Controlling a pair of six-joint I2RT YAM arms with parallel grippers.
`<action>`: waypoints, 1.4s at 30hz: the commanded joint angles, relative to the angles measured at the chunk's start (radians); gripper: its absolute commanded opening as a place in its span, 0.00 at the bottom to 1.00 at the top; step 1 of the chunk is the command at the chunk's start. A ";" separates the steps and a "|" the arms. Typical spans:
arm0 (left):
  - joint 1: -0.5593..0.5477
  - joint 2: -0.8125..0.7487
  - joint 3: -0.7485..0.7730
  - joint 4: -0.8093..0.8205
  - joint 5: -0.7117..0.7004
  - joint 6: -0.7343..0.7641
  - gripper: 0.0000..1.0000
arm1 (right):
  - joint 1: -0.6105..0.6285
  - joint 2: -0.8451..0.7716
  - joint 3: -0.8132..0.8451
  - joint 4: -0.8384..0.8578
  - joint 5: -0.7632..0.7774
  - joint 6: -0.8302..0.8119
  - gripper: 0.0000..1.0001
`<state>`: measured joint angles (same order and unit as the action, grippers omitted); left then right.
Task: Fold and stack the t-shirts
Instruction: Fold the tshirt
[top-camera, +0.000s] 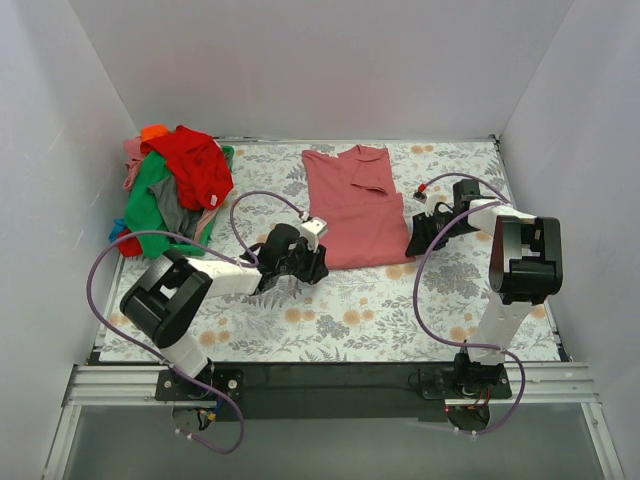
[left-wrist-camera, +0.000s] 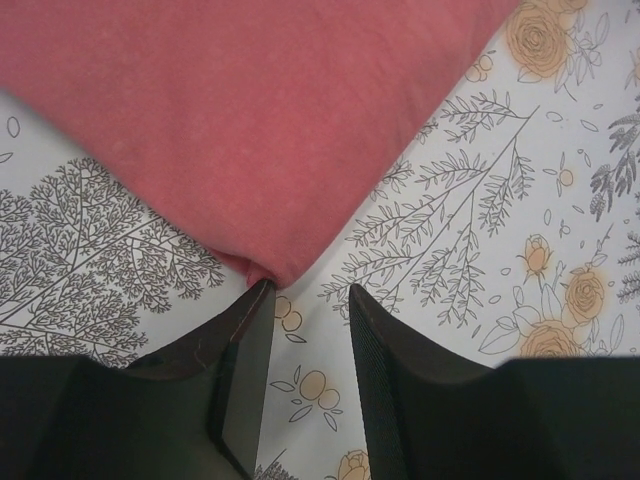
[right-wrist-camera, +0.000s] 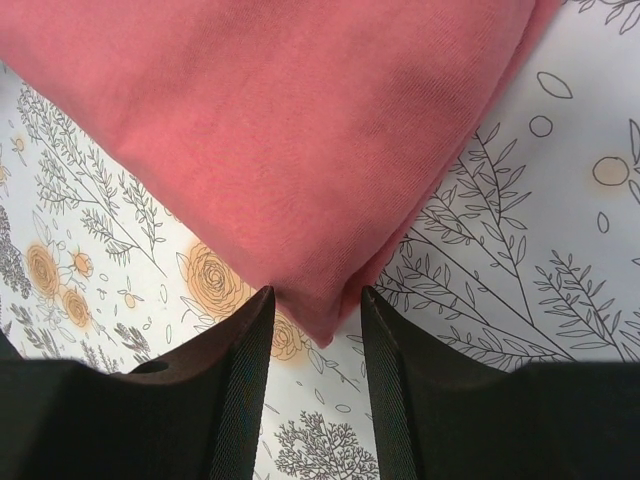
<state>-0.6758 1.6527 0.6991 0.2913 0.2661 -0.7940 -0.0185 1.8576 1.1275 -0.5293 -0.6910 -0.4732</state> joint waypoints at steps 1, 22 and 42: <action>0.002 -0.011 0.033 -0.023 -0.073 -0.020 0.34 | -0.001 -0.001 -0.008 -0.008 -0.018 -0.007 0.46; 0.007 -0.027 0.051 -0.055 -0.122 -0.137 0.40 | -0.003 0.012 -0.001 -0.009 -0.013 -0.005 0.44; 0.009 -0.019 0.027 -0.122 -0.033 -0.220 0.00 | -0.005 -0.012 -0.017 -0.109 0.024 -0.090 0.01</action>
<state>-0.6704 1.6821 0.7361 0.2058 0.1925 -0.9970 -0.0185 1.8671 1.1271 -0.5819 -0.6792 -0.5167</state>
